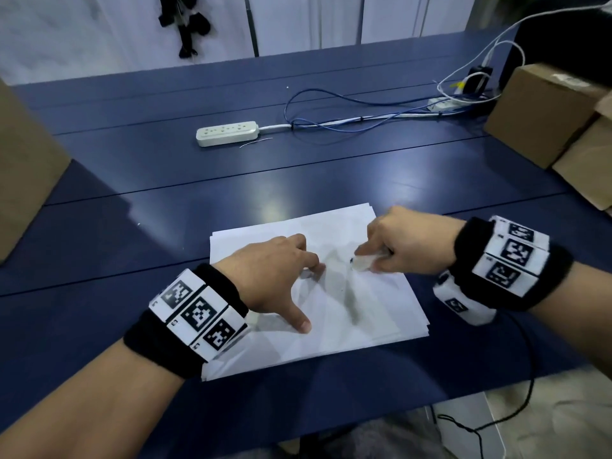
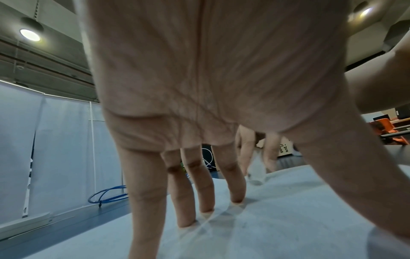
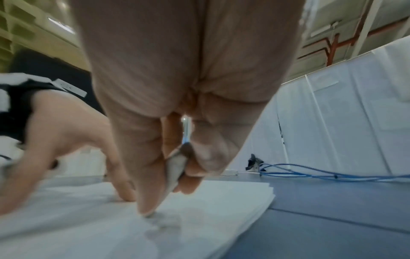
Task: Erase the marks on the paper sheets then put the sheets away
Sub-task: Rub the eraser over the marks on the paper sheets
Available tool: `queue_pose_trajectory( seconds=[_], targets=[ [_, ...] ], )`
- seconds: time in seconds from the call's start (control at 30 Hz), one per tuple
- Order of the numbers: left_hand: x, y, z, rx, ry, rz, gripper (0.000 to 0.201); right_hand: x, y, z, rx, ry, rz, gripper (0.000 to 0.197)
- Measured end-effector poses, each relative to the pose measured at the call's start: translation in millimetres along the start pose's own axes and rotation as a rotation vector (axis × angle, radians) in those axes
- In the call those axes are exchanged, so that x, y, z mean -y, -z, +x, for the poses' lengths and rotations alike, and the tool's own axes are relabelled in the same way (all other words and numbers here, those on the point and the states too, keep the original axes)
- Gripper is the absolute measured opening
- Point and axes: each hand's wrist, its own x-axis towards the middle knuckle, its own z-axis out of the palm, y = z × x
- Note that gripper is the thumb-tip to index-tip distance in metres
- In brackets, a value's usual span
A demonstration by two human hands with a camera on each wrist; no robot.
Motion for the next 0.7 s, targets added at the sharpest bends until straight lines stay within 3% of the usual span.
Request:
queue_pose_trajectory(
  seconds=[0.13,0.2,0.27,0.37,0.43,0.53,0.57,0.7],
  targets=[
    [0.4,-1.0,0.0,0.009,0.005,0.003,0.086,21.8,1.0,-26.7,0.283,0.124,0.153,0.03],
    [-0.5,-0.5,-0.1,0.01,0.004,0.004,0.084,17.5,1.7,-20.2,0.222,0.068,0.13,0.025],
    [-0.6,0.5,-0.3,0.004,0.004,0.003,0.083,8.7,3.3,-3.7,0.072,-0.026,0.076,0.016],
    [-1.3,0.9,-0.8,0.006,0.004,0.002,0.083,2.1,1.3,5.5,-0.032,-0.073,0.025,0.026],
    [-0.5,0.5,-1.0,0.007,0.007,0.006,0.083,6.1,-1.0,-6.4,0.028,-0.005,0.038,0.03],
    [0.4,0.1,-0.6,0.01,0.004,0.003,0.086,20.8,-2.0,-27.2,0.27,0.103,0.124,0.03],
    [0.3,0.1,-0.5,0.01,0.002,0.006,0.087,23.0,-0.4,-28.4,0.288,0.097,0.13,0.028],
    [-1.3,0.5,-0.2,0.018,-0.001,0.014,0.087,9.9,4.1,-0.3,0.014,-0.054,0.017,0.016]
  ],
)
